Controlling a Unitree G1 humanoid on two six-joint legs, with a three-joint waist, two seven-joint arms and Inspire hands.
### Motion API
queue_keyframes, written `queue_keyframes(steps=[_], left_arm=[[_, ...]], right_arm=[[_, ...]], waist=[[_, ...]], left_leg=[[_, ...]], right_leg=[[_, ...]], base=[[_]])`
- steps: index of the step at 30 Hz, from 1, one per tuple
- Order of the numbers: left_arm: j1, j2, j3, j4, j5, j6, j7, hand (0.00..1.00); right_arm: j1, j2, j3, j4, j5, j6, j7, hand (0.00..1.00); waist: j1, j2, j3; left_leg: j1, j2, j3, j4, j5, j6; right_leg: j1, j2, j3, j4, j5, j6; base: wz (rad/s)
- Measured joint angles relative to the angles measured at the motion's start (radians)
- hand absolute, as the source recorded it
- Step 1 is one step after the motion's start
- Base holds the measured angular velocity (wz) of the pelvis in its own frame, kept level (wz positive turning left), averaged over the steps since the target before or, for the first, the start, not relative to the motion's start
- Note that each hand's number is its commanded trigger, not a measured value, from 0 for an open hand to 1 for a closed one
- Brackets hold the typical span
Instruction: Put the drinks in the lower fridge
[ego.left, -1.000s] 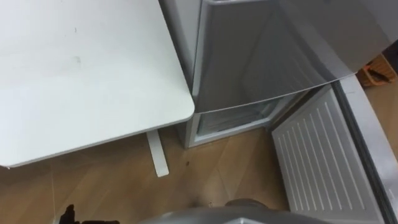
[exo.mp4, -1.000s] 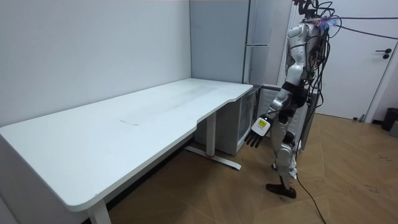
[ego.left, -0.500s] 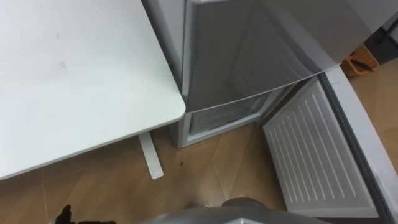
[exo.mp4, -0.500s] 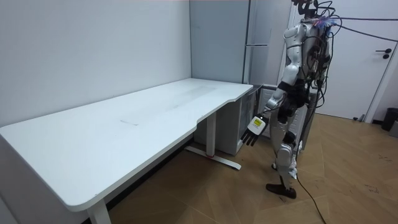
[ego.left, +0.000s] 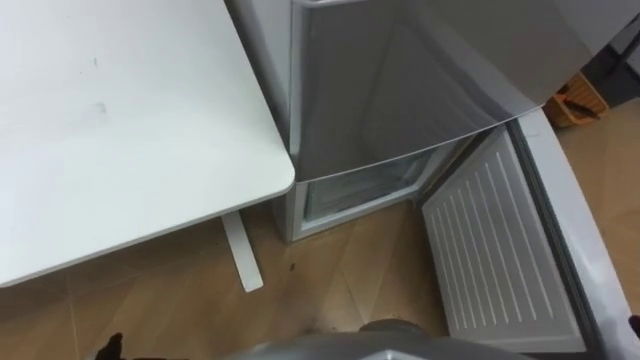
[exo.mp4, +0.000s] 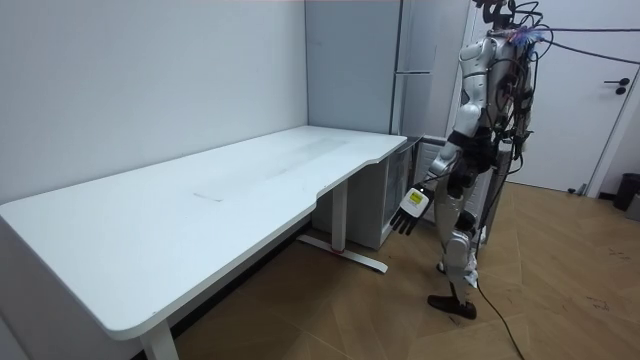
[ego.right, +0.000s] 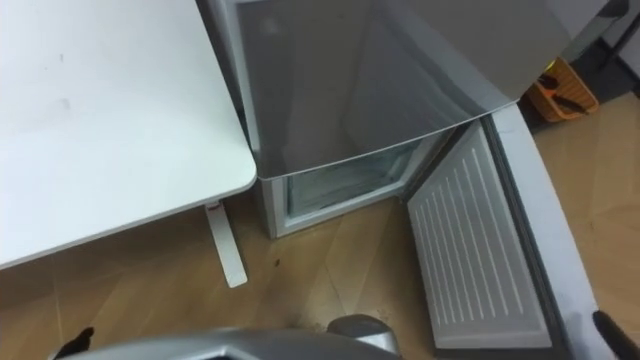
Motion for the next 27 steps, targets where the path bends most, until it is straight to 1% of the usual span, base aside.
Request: queue_keyframes(steps=[1,4,6,7,8,9,10,12,14,15,16,17,18,20,21,22,23,24,25,26,27], left_arm=[[-0.004,0.000,0.000,0.009,0.000,0.000,0.000,0.00],[-0.007,0.003,0.000,0.016,0.001,0.000,-0.010,0.00],[-0.012,0.006,-0.001,0.019,0.001,0.000,-0.010,0.00],[-0.016,0.008,-0.004,0.027,0.001,0.000,-0.010,0.00],[-0.022,0.008,-0.010,0.035,-0.001,0.000,-0.013,0.00],[-0.024,0.008,-0.013,0.038,0.000,0.000,-0.016,0.00],[-0.028,0.012,-0.031,0.039,0.003,0.000,-0.020,0.00],[-0.039,0.013,-0.039,0.044,0.003,-0.001,-0.029,0.00],[-0.055,0.019,-0.061,0.052,0.003,-0.001,-0.037,0.00],[-0.056,0.020,-0.068,0.054,0.003,-0.001,-0.037,0.00],[-0.063,0.020,-0.075,0.057,0.010,-0.001,-0.037,0.00],[-0.074,0.022,-0.102,0.061,0.011,-0.001,-0.037,0.00],[-0.081,0.024,-0.122,0.063,0.010,-0.001,-0.037,0.00],[-0.111,0.032,-0.208,0.070,0.001,-0.006,-0.039,0.00],[-0.118,0.033,-0.222,0.071,0.001,-0.008,-0.040,0.00],[-0.127,0.032,-0.237,0.071,0.001,-0.012,-0.041,0.00],[-0.130,0.028,-0.243,0.071,0.001,-0.014,-0.043,0.00],[-0.130,0.027,-0.245,0.071,0.000,-0.014,-0.044,0.00],[-0.129,0.027,-0.255,0.072,0.000,-0.013,-0.045,0.00],[-0.128,0.019,-0.267,0.073,0.000,-0.012,-0.043,0.00],[-0.126,0.009,-0.269,0.070,-0.002,-0.012,-0.041,0.00]], right_arm=[[-0.001,0.000,0.006,0.001,0.000,0.007,0.006,0.00],[-0.011,0.000,0.028,0.001,0.000,0.011,0.022,0.00],[-0.013,-0.001,0.059,0.001,-0.003,0.014,0.026,0.00],[-0.013,-0.002,0.087,0.000,-0.002,0.014,0.028,0.00],[-0.012,-0.003,0.111,-0.001,-0.002,0.015,0.027,0.00],[-0.010,-0.004,0.127,-0.001,-0.007,0.015,0.027,0.00],[-0.009,-0.005,0.158,-0.003,-0.028,0.015,0.027,0.00],[-0.005,-0.007,0.207,-0.021,-0.080,0.017,0.036,0.00],[0.012,-0.007,0.279,-0.103,-0.169,0.022,0.048,0.00],[0.013,-0.007,0.289,-0.132,-0.186,0.022,0.062,0.00],[0.014,-0.007,0.323,-0.198,-0.221,0.021,0.096,0.00],[0.017,0.005,0.369,-0.290,-0.254,0.019,0.121,0.00],[0.019,0.012,0.399,-0.338,-0.276,0.010,0.114,0.00],[0.038,0.022,0.487,-0.488,-0.292,-0.011,0.131,0.00],[0.045,0.022,0.503,-0.512,-0.297,-0.015,0.141,0.00],[0.060,0.028,0.529,-0.553,-0.317,-0.017,0.174,0.00],[0.076,0.044,0.548,-0.600,-0.333,-0.012,0.194,0.00],[0.079,0.056,0.555,-0.619,-0.339,-0.010,0.198,0.00],[0.080,0.071,0.571,-0.648,-0.343,-0.009,0.217,0.00],[0.086,0.075,0.589,-0.682,-0.344,-0.008,0.229,0.00],[0.089,0.074,0.575,-0.682,-0.346,-0.008,0.221,0.00]], waist=[[0.000,0.005,0.0016],[0.001,0.005,0.0027],[0.005,-0.001,0.0044],[0.009,0.000,0.0082],[0.017,-0.003,0.0074],[0.021,-0.003,0.0084],[0.026,-0.004,0.0094],[0.034,-0.003,0.0085],[0.045,-0.003,0.0120],[0.046,-0.003,0.0123],[0.049,-0.002,0.0125],[0.054,-0.001,0.0126],[0.059,0.000,0.0129],[0.085,0.004,0.0135],[0.089,0.004,0.0135],[0.100,0.005,0.0138],[0.117,0.009,0.0127],[0.121,0.011,0.0127],[0.127,0.016,0.0136],[0.125,0.026,0.0124],[0.130,0.035,0.0129]], left_leg=[[0.002,-0.001,0.000,0.000,0.000,0.000],[0.005,-0.001,0.000,-0.001,0.000,0.000],[0.005,-0.001,0.001,-0.002,0.000,0.000],[0.003,-0.001,0.002,-0.002,0.000,0.000],[0.002,-0.001,0.006,-0.004,0.000,0.000],[0.002,-0.001,0.007,-0.006,0.000,0.000],[0.001,-0.001,0.008,-0.007,0.000,0.000],[-0.006,-0.001,0.010,-0.006,0.000,0.000],[-0.019,0.002,0.023,-0.005,0.000,0.000],[-0.021,0.003,0.027,-0.005,0.000,0.000],[-0.023,0.004,0.033,-0.005,0.000,0.000],[-0.022,0.004,0.034,-0.005,0.000,0.000],[-0.020,0.004,0.033,-0.005,0.000,0.000],[-0.019,0.005,0.030,-0.003,0.001,-0.001],[-0.020,0.006,0.024,-0.001,0.001,-0.001],[-0.022,0.007,0.020,0.001,0.001,-0.001],[-0.022,0.009,0.021,0.001,0.000,-0.001],[-0.023,0.011,0.021,0.001,0.000,-0.002],[-0.023,0.015,0.024,0.002,-0.001,-0.004],[-0.028,0.014,0.023,0.005,-0.002,-0.003],[-0.028,0.012,0.022,0.005,-0.001,-0.002]], right_leg=[[-0.002,0.000,0.001,0.000,0.000,0.000],[-0.003,0.000,0.002,0.000,-0.001,0.000],[-0.005,0.000,0.003,0.000,-0.001,0.000],[-0.006,0.000,0.004,0.000,-0.001,0.000],[-0.006,0.000,0.005,0.000,-0.001,0.000],[-0.006,0.000,0.006,0.000,-0.001,0.000],[-0.006,0.001,0.007,0.001,0.000,0.000],[-0.015,0.001,0.010,0.005,0.000,0.000],[-0.033,0.004,0.016,0.006,0.007,-0.003],[-0.036,0.006,0.020,0.004,0.010,-0.003],[-0.040,0.008,0.024,0.002,0.013,-0.004],[-0.039,0.009,0.024,0.002,0.014,-0.003],[-0.038,0.009,0.024,0.002,0.014,-0.004],[-0.034,0.010,0.021,0.000,0.016,-0.005],[-0.033,0.009,0.018,-0.001,0.016,-0.005],[-0.028,0.009,0.010,-0.004,0.017,-0.006],[-0.025,0.011,0.010,-0.011,0.020,-0.007],[-0.024,0.013,0.010,-0.015,0.023,-0.007],[-0.026,0.017,0.003,-0.017,0.029,-0.009],[-0.026,0.015,-0.001,-0.020,0.031,-0.010],[-0.028,0.014,-0.003,-0.020,0.038,-0.004]], base=[[-0.03],[0.00],[-0.02],[-0.07],[-0.09],[-0.09],[-0.06],[-0.08],[-0.19],[-0.21],[-0.12],[-0.07],[0.00],[0.03],[0.14],[0.09],[0.03],[-0.11],[-0.07],[-0.05],[-0.13]])
